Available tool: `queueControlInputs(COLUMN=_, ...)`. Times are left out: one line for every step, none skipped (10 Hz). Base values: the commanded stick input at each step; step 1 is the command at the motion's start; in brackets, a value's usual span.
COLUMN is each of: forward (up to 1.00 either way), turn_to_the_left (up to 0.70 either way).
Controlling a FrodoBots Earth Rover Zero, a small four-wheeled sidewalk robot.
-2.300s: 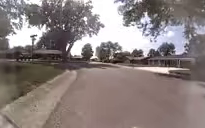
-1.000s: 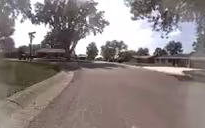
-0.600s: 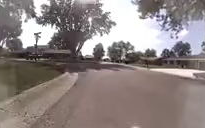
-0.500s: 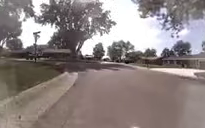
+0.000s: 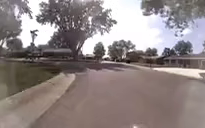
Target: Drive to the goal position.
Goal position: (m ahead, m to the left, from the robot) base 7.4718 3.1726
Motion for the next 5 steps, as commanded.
queueControlInputs(forward=1.0, turn_to_the_left=0.03)
queueControlInputs(forward=1.0, turn_to_the_left=0.02)
queueControlInputs(forward=1.0, turn_to_the_left=0.03)
queueControlInputs(forward=1.0, turn_to_the_left=0.03)
queueControlInputs(forward=1.0, turn_to_the_left=0.03)
